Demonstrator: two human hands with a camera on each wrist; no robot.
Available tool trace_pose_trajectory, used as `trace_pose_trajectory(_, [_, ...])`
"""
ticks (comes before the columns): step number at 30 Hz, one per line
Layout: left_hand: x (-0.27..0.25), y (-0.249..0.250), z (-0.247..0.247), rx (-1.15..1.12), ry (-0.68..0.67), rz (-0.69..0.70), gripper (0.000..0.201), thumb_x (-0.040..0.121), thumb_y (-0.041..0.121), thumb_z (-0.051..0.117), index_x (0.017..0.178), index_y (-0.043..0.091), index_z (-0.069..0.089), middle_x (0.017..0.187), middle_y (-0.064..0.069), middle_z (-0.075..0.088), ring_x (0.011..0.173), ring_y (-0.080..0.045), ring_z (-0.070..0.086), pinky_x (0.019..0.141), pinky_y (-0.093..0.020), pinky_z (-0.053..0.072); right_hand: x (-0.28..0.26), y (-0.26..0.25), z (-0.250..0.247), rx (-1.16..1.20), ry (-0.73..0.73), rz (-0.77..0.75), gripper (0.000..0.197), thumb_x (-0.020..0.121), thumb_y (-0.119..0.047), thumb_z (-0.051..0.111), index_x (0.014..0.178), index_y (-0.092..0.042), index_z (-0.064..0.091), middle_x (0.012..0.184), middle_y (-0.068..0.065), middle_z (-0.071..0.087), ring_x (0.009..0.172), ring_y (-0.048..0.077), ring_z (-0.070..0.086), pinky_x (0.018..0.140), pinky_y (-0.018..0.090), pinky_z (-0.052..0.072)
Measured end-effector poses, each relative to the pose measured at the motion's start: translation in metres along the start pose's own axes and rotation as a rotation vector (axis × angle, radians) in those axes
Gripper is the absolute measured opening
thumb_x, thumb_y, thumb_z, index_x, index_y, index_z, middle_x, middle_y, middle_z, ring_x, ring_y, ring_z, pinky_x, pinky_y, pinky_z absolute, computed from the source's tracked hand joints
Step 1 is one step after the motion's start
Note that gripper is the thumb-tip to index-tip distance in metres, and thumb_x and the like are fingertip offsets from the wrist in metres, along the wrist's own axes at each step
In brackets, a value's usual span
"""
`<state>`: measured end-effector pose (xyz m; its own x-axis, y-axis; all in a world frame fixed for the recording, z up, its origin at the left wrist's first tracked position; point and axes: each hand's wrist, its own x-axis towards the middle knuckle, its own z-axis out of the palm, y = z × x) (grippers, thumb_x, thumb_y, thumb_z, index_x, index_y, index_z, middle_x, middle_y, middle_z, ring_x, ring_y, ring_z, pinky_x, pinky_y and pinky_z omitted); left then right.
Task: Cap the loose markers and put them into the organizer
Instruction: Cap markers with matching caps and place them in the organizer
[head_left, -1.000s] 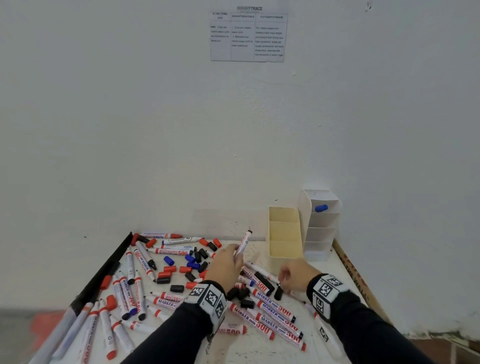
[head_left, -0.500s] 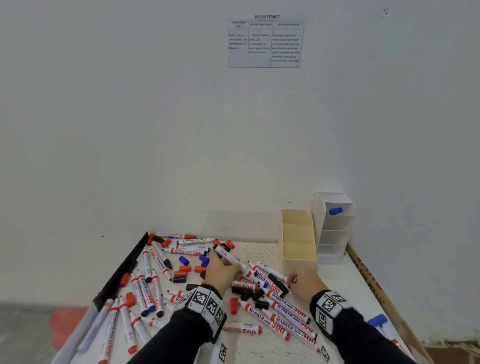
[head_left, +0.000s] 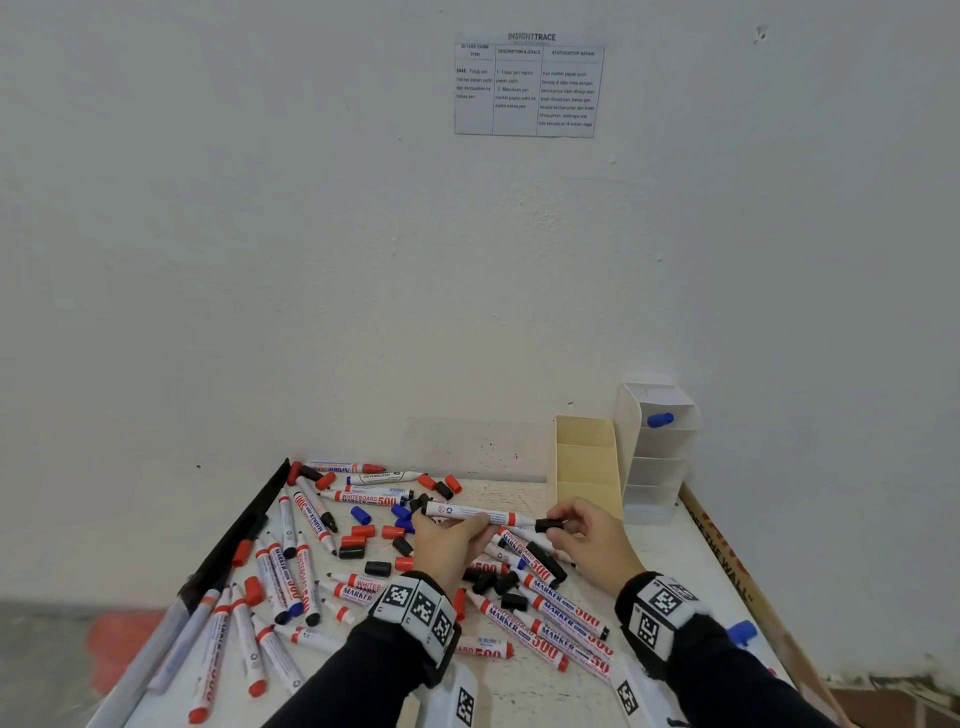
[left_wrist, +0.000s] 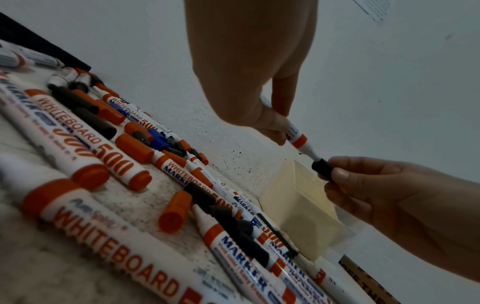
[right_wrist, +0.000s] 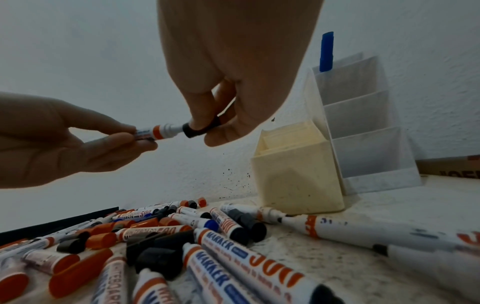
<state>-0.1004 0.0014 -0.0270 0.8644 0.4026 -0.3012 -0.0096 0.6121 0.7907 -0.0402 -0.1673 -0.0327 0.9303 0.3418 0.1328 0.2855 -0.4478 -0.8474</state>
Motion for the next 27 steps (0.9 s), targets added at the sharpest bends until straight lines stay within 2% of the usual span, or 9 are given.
trace_pose_trajectory(2, [-0.002, 0.000, -0.003, 0.035, -0.015, -0.002, 0.059, 0.077, -0.016, 0.061, 0.117, 0.018, 0.032, 0.106, -0.029, 0.060, 0.086, -0.033, 0.067, 0.063, -0.033, 0.060, -0.002, 0.000, 0.000, 0.042, 0.000, 0.003, 0.016, 0.084, -0.005, 0.062, 0.093, -0.017, 0.058, 0.095, -0.002, 0.063, 0.085, 0.005, 0.058, 0.060, 0.008, 0.044])
trace_pose_trajectory(4, [-0.003, 0.001, -0.006, 0.148, -0.034, -0.025, 0.052, 0.078, -0.009, 0.066, 0.119, 0.008, 0.040, 0.100, -0.023, 0.065, 0.078, -0.030, 0.069, 0.058, -0.031, 0.059, -0.005, -0.001, 0.000, 0.070, 0.008, -0.005, 0.018, 0.084, -0.003, 0.061, 0.094, -0.017, 0.058, 0.093, -0.005, 0.062, 0.085, 0.002, 0.058, 0.062, 0.006, 0.046])
trace_pose_trajectory(8, [-0.003, 0.006, -0.008, 0.256, -0.100, -0.143, 0.030, 0.088, 0.025, 0.059, 0.109, 0.005, 0.055, 0.093, -0.009, 0.063, 0.071, -0.020, 0.062, 0.056, -0.031, 0.051, -0.008, -0.003, 0.001, 0.131, 0.025, -0.003, 0.019, 0.087, -0.005, 0.058, 0.092, -0.023, 0.057, 0.091, -0.002, 0.063, 0.077, 0.007, 0.060, 0.065, 0.011, 0.049])
trace_pose_trajectory(13, [-0.009, 0.014, -0.015, 0.129, -0.264, -0.212, 0.002, 0.086, 0.008, 0.059, 0.087, 0.006, 0.060, 0.073, -0.007, 0.062, 0.055, -0.013, 0.060, 0.048, -0.019, 0.052, -0.011, -0.003, 0.000, 0.191, 0.049, 0.013, 0.016, 0.089, -0.006, 0.055, 0.101, -0.016, 0.057, 0.089, -0.004, 0.062, 0.074, 0.006, 0.061, 0.069, 0.016, 0.053])
trace_pose_trajectory(17, [-0.013, 0.016, -0.019, 0.238, -0.246, -0.157, 0.023, 0.073, 0.005, 0.068, 0.095, 0.008, 0.060, 0.081, -0.012, 0.066, 0.056, -0.015, 0.064, 0.045, -0.019, 0.052, -0.018, -0.005, -0.003, 0.267, 0.053, 0.046, 0.011, 0.090, -0.010, 0.055, 0.100, -0.014, 0.058, 0.084, -0.002, 0.062, 0.070, 0.008, 0.061, 0.068, 0.017, 0.054])
trace_pose_trajectory(20, [-0.015, 0.016, -0.022, 0.471, -0.205, -0.067, 0.030, 0.073, 0.013, 0.074, 0.098, 0.014, 0.059, 0.085, -0.011, 0.068, 0.060, -0.018, 0.064, 0.046, -0.023, 0.050, -0.025, -0.008, -0.001, 0.235, 0.031, 0.086, 0.012, 0.094, -0.024, 0.050, 0.097, -0.015, 0.058, 0.074, -0.002, 0.058, 0.059, 0.007, 0.053, 0.058, 0.016, 0.047])
trace_pose_trajectory(22, [-0.018, 0.016, -0.024, 0.801, -0.261, 0.038, 0.022, 0.076, 0.021, 0.073, 0.094, 0.014, 0.062, 0.087, -0.005, 0.068, 0.065, -0.014, 0.063, 0.051, -0.019, 0.047, -0.028, -0.010, 0.001, 0.193, 0.031, 0.088, 0.019, 0.095, -0.032, 0.045, 0.086, -0.019, 0.055, 0.068, -0.004, 0.051, 0.057, 0.007, 0.046, 0.057, 0.018, 0.040])
trace_pose_trajectory(25, [-0.025, 0.009, -0.024, 1.299, -0.443, 0.215, 0.018, 0.087, 0.027, 0.060, 0.104, 0.020, 0.060, 0.092, 0.006, 0.066, 0.079, -0.007, 0.060, 0.060, -0.013, 0.042, -0.032, -0.012, 0.006, 0.075, 0.066, 0.082, 0.036, 0.095, -0.043, 0.039, 0.070, -0.018, 0.045, 0.063, -0.004, 0.041, 0.060, 0.011, 0.040, 0.061, 0.023, 0.036])
trace_pose_trajectory(27, [-0.033, 0.001, -0.019, 1.456, -0.513, 0.290, 0.022, 0.096, 0.027, 0.045, 0.116, 0.022, 0.055, 0.096, 0.010, 0.059, 0.086, -0.008, 0.056, 0.069, -0.014, 0.043, -0.035, -0.016, 0.012, 0.027, 0.095, 0.108, 0.042, 0.097, -0.044, 0.033, 0.065, -0.017, 0.039, 0.060, -0.002, 0.035, 0.058, 0.013, 0.036, 0.060, 0.028, 0.033])
